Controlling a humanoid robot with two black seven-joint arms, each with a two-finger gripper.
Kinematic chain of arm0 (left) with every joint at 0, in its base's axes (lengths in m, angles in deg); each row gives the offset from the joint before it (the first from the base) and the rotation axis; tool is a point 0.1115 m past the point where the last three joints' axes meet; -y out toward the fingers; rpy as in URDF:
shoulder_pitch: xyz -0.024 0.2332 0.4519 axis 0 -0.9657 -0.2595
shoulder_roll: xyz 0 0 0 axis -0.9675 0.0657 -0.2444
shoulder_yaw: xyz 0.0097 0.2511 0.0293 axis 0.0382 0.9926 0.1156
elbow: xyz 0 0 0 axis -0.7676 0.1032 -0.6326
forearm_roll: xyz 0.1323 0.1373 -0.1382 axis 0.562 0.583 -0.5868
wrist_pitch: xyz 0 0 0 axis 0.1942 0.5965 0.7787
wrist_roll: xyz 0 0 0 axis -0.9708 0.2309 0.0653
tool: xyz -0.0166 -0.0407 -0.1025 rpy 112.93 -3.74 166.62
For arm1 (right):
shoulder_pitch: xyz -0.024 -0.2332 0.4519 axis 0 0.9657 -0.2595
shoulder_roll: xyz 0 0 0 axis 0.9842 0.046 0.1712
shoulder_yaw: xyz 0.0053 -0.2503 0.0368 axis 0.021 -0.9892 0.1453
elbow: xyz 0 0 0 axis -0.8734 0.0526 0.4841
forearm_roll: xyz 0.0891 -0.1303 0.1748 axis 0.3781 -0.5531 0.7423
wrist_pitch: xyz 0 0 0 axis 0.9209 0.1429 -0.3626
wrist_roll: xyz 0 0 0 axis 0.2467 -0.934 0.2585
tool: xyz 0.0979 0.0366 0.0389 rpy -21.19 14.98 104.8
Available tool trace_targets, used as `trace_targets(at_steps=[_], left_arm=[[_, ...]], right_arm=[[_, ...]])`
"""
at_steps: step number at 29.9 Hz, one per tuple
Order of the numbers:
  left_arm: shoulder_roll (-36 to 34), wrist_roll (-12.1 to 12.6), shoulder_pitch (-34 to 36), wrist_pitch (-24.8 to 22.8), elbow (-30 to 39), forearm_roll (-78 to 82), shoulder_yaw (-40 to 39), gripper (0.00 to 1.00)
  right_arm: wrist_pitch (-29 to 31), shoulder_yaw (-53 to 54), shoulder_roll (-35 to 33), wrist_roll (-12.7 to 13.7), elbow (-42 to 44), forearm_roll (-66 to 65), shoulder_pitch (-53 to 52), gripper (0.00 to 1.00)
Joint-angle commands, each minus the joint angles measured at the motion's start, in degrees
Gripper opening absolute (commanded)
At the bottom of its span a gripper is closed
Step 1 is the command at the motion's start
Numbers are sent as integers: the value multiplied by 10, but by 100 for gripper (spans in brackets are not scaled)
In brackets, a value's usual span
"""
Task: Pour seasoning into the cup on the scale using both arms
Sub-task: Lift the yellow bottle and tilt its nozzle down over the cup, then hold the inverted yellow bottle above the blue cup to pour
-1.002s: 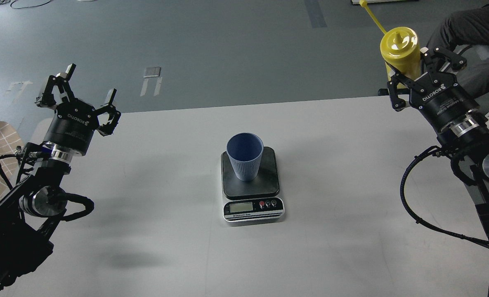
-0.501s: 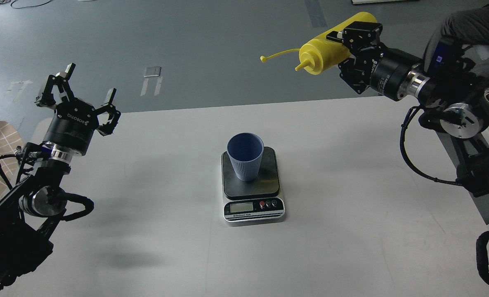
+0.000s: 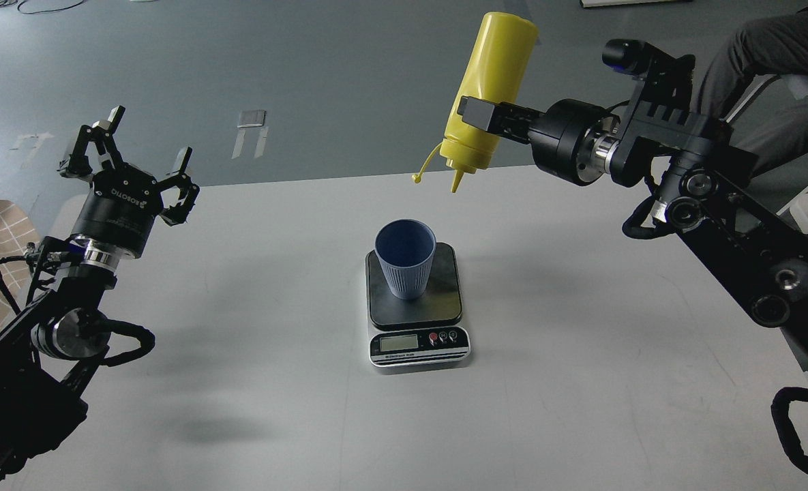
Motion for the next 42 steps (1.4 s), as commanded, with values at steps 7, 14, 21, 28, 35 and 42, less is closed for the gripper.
trace_targets(at_steps=[7, 14, 21, 28, 35, 42], left_arm=[[-1, 0, 0, 0, -2, 0, -1, 98], [-3, 0, -10, 0, -2, 0, -5, 98], [-3, 0, -11, 0, -2, 0, -4, 98], [-4, 0, -11, 0, -2, 0, -5, 98], [-4, 0, -11, 0, -2, 0, -5, 98], [-4, 0, -11, 0, -2, 0, -6, 98]], right_arm=[[-7, -39, 49, -2, -1, -75, 2, 45], [-7, -44, 63, -6, -1, -117, 8, 45], [-7, -57, 67, -6, -1, -141, 11, 28], [-9, -65, 68, -6, 0, -143, 15, 2], [-53, -67, 69, -6, 2, -155, 17, 0], [-66, -67, 73, -6, 2, -154, 24, 0]])
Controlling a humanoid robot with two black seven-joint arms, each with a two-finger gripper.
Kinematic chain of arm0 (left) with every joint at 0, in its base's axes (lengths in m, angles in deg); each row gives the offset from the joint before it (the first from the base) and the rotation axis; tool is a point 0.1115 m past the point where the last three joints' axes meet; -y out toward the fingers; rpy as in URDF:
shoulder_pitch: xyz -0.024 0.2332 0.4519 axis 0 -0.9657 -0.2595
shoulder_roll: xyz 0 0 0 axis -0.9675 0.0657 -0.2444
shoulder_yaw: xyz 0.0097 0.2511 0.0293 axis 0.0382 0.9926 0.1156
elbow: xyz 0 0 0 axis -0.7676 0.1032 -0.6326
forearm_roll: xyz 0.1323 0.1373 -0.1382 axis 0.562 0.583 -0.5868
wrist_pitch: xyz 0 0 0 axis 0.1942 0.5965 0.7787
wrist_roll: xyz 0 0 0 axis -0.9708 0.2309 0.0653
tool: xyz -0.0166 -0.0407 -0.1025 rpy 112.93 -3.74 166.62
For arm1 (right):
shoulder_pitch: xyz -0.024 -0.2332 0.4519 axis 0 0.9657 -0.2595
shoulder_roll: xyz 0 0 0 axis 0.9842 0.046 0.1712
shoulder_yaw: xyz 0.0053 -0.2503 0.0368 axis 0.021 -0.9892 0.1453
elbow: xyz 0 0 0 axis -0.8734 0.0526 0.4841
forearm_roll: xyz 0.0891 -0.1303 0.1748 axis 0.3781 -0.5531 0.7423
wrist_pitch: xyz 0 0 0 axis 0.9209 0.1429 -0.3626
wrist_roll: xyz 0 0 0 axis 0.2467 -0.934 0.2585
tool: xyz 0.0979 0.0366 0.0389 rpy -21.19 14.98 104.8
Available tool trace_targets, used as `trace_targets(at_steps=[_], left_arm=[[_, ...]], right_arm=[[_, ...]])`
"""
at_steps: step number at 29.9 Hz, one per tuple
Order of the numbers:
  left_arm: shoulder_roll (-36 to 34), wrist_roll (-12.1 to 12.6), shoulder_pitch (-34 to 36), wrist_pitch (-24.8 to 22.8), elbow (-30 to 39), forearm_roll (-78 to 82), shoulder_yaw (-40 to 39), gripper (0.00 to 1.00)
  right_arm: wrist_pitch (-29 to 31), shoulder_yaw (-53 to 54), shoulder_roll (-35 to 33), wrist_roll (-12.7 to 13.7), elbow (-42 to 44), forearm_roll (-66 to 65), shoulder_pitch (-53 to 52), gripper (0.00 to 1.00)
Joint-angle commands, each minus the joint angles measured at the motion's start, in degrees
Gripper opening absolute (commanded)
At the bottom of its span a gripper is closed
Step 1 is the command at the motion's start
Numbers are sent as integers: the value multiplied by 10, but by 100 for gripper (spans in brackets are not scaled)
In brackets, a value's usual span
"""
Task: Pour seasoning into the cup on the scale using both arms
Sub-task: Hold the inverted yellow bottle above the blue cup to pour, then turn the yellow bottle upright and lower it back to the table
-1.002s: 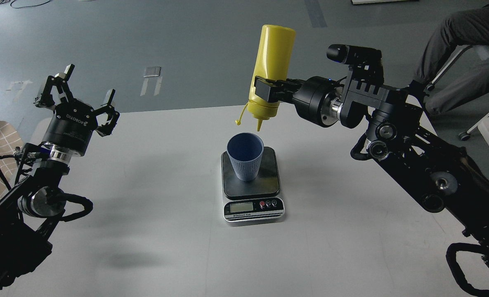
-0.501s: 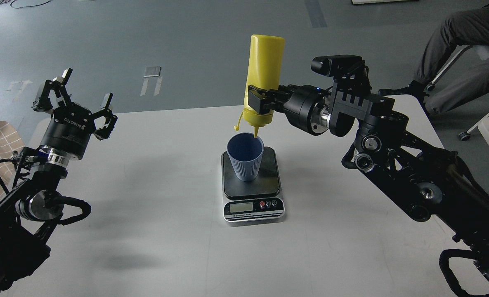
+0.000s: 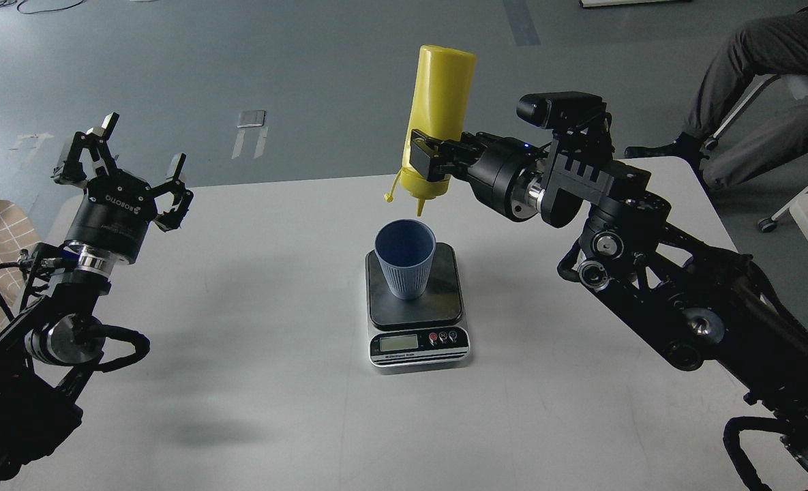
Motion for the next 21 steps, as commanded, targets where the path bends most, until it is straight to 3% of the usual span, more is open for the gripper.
trace_targets(at_steps=[1, 11, 17, 21], left_arm=[[0, 0, 0, 0, 0, 0, 0, 98], [-1, 0, 0, 0, 0, 0, 0, 98], [-2, 0, 0, 0, 0, 0, -1, 98], [-1, 0, 0, 0, 0, 0, 0, 98]], right_arm=[[-2, 0, 0, 0, -1, 1, 5, 0], [-16, 17, 8, -1, -3, 10, 24, 0], [-29, 131, 29, -1, -3, 40, 65, 0], [-31, 248, 64, 3, 1, 143, 82, 0]])
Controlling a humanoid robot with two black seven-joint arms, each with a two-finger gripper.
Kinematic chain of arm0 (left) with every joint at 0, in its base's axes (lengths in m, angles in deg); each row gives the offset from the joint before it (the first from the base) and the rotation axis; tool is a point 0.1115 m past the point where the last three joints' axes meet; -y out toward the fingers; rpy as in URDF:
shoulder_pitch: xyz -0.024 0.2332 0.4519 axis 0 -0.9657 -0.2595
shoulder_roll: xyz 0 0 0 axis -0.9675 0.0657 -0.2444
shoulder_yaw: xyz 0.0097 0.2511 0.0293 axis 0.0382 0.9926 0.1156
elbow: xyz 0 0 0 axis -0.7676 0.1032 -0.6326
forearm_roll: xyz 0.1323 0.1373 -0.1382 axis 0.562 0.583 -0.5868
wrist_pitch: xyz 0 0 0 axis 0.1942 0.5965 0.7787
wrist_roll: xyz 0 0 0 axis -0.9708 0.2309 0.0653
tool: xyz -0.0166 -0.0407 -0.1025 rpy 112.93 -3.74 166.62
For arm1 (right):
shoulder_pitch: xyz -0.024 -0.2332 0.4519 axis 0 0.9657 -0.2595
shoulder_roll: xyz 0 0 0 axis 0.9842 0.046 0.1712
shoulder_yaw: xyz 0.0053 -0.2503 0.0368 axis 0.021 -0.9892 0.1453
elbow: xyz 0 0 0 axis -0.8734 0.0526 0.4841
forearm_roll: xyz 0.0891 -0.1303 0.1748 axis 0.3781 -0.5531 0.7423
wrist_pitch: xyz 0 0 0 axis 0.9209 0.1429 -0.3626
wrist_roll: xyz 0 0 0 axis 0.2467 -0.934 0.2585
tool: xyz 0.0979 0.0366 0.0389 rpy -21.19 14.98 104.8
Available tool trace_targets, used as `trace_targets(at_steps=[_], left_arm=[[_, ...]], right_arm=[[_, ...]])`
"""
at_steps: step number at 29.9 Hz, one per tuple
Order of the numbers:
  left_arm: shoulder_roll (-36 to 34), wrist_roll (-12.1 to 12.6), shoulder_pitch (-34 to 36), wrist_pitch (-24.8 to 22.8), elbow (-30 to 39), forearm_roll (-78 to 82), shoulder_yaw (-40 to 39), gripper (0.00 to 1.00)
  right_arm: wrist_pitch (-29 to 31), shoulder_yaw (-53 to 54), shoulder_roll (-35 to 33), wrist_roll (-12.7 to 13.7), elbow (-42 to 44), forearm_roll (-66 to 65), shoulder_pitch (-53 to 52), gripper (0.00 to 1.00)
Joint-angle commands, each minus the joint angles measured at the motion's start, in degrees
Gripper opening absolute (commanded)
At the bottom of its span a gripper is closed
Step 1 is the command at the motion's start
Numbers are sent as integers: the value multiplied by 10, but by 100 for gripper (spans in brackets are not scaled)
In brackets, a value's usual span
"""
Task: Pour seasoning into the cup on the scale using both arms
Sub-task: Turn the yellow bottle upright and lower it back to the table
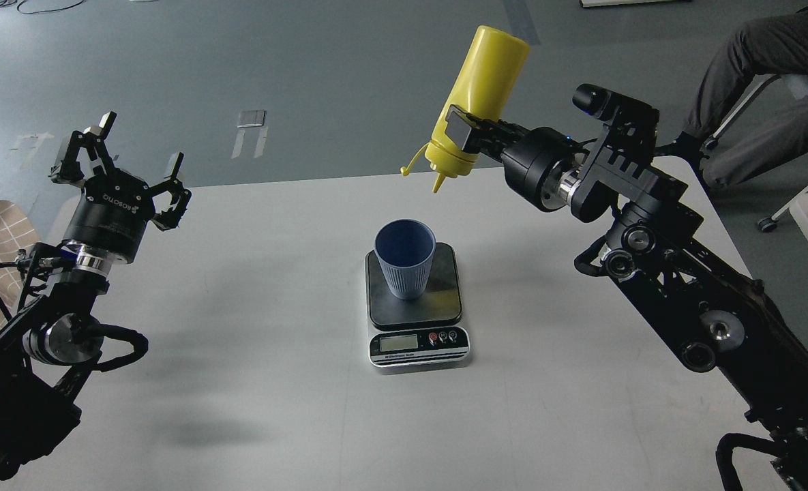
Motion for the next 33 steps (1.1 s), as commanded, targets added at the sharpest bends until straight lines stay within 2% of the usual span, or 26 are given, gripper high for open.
trace_targets(at_steps=[1, 7, 10, 12, 14, 18, 21, 25, 29, 33], left_arm=[[1, 0, 0, 0, 0, 0, 1, 98], [2, 0, 0, 0, 0, 0, 1, 98], [2, 0, 0, 0, 0, 0, 2, 98], [1, 0, 0, 0, 1, 0, 2, 98], [1, 0, 0, 0, 1, 0, 2, 98], [-1, 0, 0, 0, 2, 0, 2, 98], [-1, 0, 0, 0, 2, 0, 3, 98], [-1, 0, 0, 1, 3, 0, 4, 98], [0, 0, 0, 1, 3, 0, 5, 98], [-1, 0, 0, 1, 4, 0, 5, 98]], right_arm=[[-5, 89, 16, 5, 4, 74, 11, 0], [-14, 188, 14, 10, 26, 223, 21, 0], [-16, 241, 7, 28, 67, 364, 33, 0], [-24, 278, 1, 48, 121, 548, 42, 0], [-29, 281, -7, 55, 150, 639, 49, 0], [-22, 278, -48, 60, 259, 924, 60, 0], [1, 279, -56, 64, 279, 1034, 86, 0], [31, 280, -47, 67, 267, 1130, 142, 0], [80, 280, -8, 67, 264, 1164, 181, 0], [101, 281, 17, 63, 263, 1166, 204, 0]])
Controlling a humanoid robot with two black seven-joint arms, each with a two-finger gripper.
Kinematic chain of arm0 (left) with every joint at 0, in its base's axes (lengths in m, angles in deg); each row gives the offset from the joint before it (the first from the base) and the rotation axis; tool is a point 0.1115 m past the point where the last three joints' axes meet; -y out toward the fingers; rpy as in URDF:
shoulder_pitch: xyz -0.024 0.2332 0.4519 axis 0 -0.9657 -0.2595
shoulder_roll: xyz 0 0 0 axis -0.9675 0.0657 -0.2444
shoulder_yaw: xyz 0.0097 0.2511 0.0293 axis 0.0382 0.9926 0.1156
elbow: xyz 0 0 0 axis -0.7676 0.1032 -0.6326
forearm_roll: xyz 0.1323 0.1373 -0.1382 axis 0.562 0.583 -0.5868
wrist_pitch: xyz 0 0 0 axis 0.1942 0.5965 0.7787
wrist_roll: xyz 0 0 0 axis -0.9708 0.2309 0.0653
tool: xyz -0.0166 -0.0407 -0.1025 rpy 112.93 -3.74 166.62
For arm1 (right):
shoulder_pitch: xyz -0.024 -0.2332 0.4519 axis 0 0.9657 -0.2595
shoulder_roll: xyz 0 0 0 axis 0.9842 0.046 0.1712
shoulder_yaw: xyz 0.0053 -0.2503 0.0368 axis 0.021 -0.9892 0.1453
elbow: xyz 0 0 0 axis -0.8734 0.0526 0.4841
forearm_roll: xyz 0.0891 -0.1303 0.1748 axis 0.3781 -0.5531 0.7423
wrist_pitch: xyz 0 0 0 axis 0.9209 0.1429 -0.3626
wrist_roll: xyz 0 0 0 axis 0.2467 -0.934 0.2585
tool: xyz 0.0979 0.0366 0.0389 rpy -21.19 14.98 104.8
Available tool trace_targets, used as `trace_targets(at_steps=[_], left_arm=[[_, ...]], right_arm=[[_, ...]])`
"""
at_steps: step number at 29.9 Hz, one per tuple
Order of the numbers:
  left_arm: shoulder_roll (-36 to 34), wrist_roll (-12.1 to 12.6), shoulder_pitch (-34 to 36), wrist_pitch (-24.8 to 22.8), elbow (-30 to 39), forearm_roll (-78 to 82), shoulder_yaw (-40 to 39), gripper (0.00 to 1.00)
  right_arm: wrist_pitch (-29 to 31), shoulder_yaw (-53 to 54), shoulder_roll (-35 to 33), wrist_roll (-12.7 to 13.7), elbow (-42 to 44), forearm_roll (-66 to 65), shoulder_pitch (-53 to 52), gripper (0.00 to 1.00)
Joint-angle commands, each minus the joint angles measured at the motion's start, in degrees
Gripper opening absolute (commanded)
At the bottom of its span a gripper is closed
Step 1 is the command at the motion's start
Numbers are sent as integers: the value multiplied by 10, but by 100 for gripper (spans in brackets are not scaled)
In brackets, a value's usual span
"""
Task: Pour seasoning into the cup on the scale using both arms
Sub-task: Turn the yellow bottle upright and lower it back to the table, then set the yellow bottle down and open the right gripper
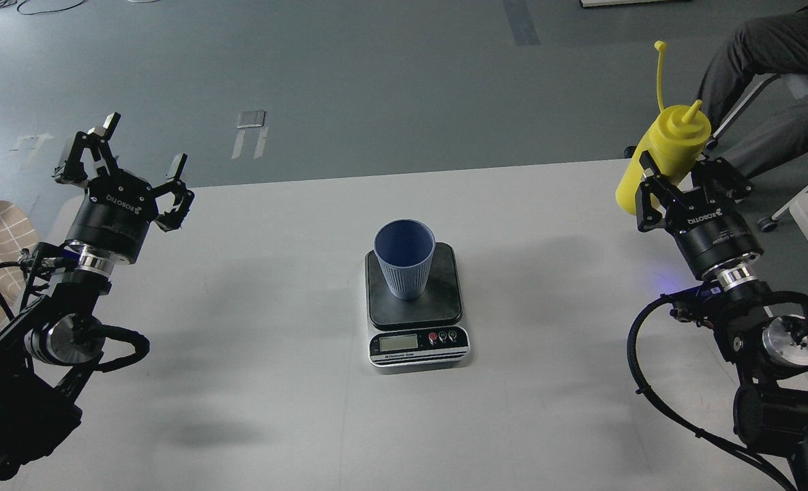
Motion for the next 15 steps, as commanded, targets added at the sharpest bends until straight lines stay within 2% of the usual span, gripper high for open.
trace_targets(at_steps=[1, 15], left_arm=[[0, 0, 0, 0, 1, 0, -1, 98], [1, 0, 0, -1, 0, 0, -2, 98]], right_arm=[[19, 1, 13, -5, 0, 4, 23, 0], [19, 0, 13, -6, 2, 4, 85, 0]])
